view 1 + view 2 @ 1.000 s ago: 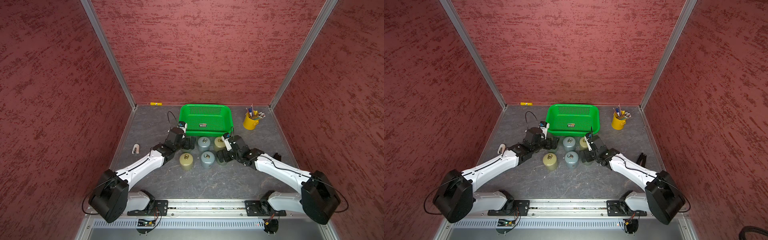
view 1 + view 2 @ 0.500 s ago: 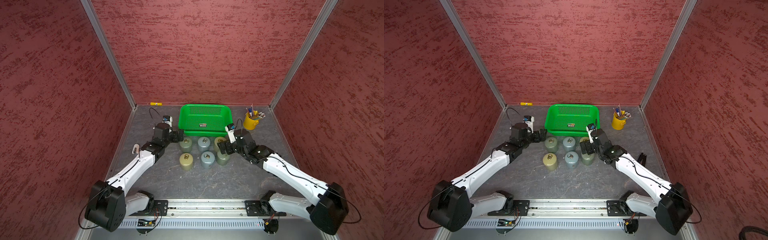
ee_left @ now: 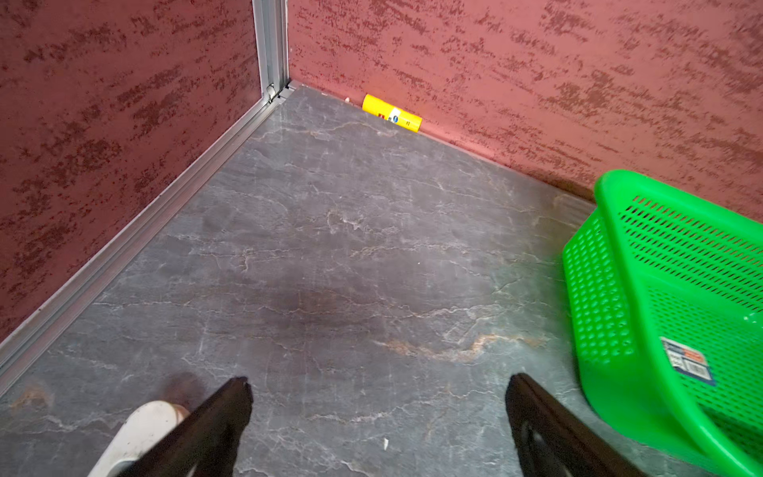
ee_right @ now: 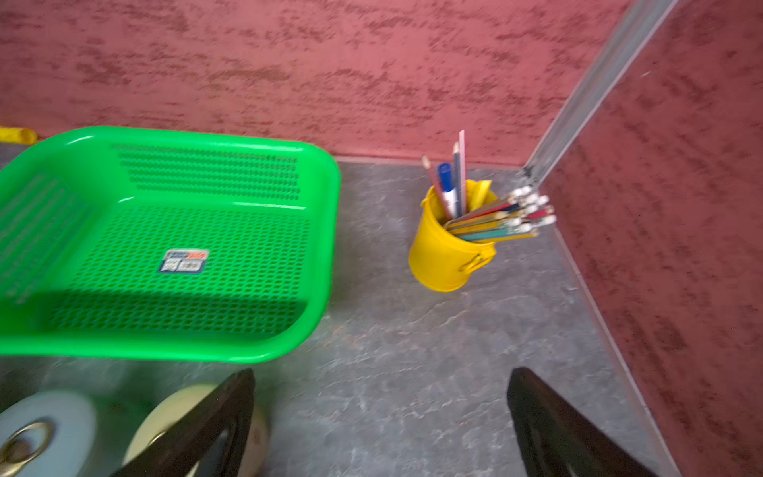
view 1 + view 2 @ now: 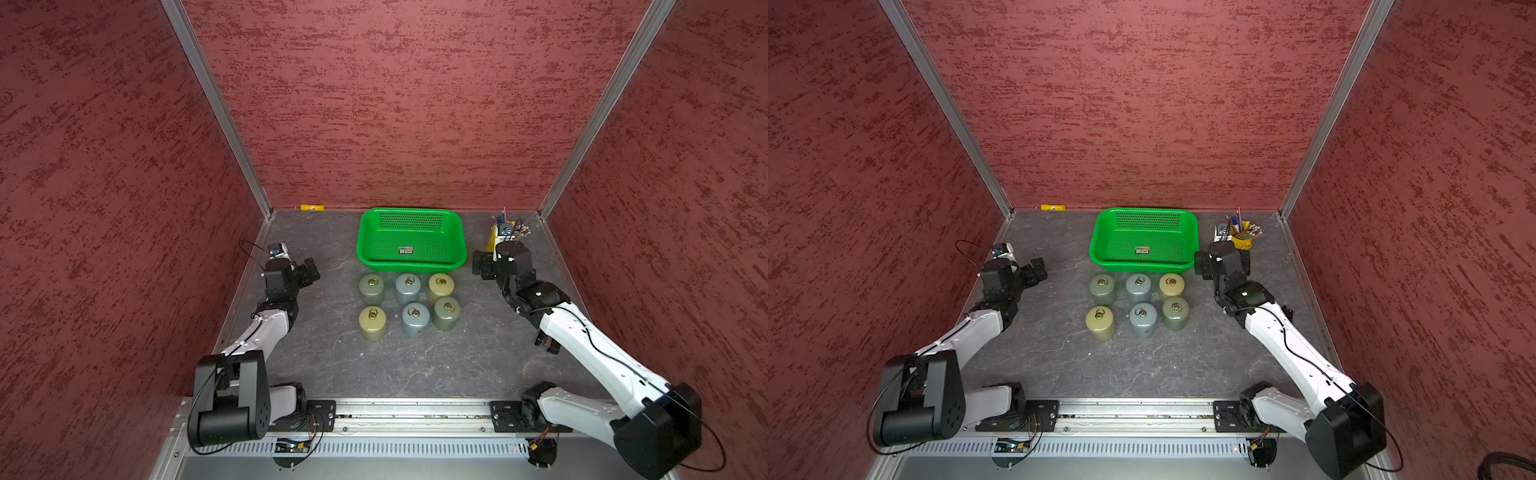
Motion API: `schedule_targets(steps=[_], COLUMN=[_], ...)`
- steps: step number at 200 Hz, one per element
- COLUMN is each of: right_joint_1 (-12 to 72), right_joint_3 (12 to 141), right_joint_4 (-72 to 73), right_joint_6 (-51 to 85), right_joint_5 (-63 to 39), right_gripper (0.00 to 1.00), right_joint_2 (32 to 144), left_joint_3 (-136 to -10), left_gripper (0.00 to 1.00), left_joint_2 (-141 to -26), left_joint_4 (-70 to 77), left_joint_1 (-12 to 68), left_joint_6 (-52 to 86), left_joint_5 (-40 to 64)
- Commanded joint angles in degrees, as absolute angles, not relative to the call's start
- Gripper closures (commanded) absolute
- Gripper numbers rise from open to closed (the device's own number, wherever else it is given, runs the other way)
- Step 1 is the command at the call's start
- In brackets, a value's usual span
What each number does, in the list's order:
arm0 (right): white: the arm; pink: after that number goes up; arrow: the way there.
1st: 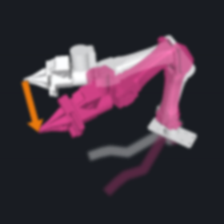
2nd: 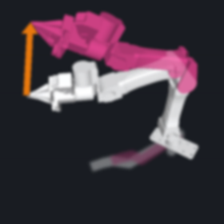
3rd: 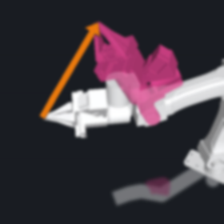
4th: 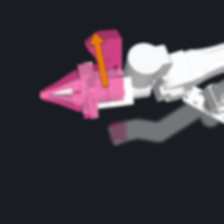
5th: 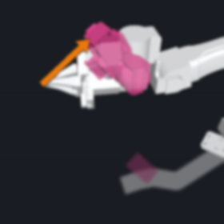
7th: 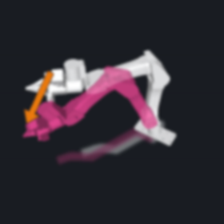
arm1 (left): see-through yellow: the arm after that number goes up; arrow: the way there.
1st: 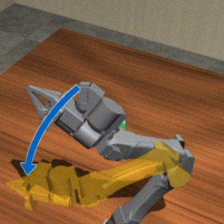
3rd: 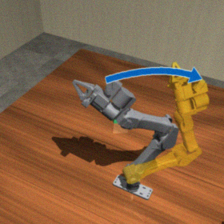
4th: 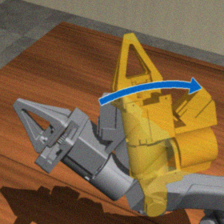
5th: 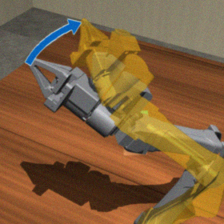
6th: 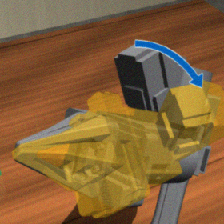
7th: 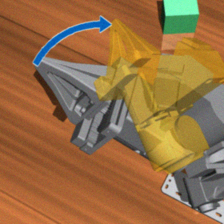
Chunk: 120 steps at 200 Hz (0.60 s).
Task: Take the tea canister out of the basket
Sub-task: Reset both arms
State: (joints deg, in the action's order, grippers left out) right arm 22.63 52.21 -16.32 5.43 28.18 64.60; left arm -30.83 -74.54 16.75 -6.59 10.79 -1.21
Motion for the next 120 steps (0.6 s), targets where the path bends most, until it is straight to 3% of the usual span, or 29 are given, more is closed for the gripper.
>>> schedule_targets(steps=[1, 35, 62, 120], right_joint_1=[19.5, 13.6, 10.3, 8.1], right_joint_3=[49.3, 38.4, 26.8, 24.8], right_joint_4=[-10.1, 6.8, 33.0, 47.1], right_joint_6=[3.1, -2.0, -5.5, -3.3], right_joint_5=[34.5, 27.4, 23.1, 19.6], right_gripper=[0.01, 0.01, 0.01, 0.01], right_joint_2=[64.7, 65.8, 70.6, 85.9], left_joint_3=[-29.0, -26.8, -25.5, -22.7], left_gripper=[0.0, 0.0, 0.0, 0.0], left_joint_2=[-76.2, -79.6, -81.9, -82.6], left_joint_4=[26.7, 34.9, 38.6, 44.7], left_joint_1=[-6.6, -6.4, -6.3, -3.8], left_joint_6=[7.8, 6.7, 6.4, 4.0], left_joint_5=[-1.2, -2.4, -1.8, -3.5])
